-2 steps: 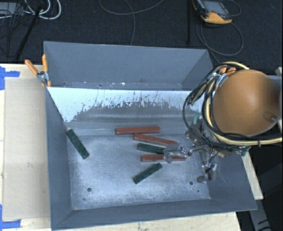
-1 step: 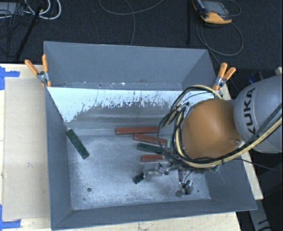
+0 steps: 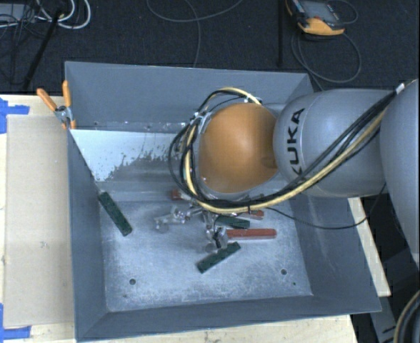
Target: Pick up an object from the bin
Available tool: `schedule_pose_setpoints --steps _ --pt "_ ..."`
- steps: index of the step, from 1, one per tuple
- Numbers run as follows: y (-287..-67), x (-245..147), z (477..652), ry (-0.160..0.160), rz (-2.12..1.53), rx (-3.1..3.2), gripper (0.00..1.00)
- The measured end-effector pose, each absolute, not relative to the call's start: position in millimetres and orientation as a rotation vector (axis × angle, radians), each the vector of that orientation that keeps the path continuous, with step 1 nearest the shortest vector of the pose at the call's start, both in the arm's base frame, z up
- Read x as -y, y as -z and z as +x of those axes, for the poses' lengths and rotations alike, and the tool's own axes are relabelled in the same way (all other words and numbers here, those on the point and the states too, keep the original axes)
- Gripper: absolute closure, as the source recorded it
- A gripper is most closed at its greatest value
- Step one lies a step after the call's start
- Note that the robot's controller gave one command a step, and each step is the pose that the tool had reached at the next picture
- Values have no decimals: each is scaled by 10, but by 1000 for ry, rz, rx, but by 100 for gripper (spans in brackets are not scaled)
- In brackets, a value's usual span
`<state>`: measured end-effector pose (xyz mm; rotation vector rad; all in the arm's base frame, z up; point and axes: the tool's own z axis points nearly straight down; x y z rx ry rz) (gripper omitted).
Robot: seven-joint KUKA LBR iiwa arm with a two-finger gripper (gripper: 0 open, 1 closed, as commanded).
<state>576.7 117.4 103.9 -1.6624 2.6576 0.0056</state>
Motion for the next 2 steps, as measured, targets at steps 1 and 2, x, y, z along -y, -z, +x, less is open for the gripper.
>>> schedule_pose_setpoints --steps 1,2 --pt "-1821 -533 5152 3 -1520 -2749 0" --pt "-671 -888 5080 -9 -1713 -2641 0"
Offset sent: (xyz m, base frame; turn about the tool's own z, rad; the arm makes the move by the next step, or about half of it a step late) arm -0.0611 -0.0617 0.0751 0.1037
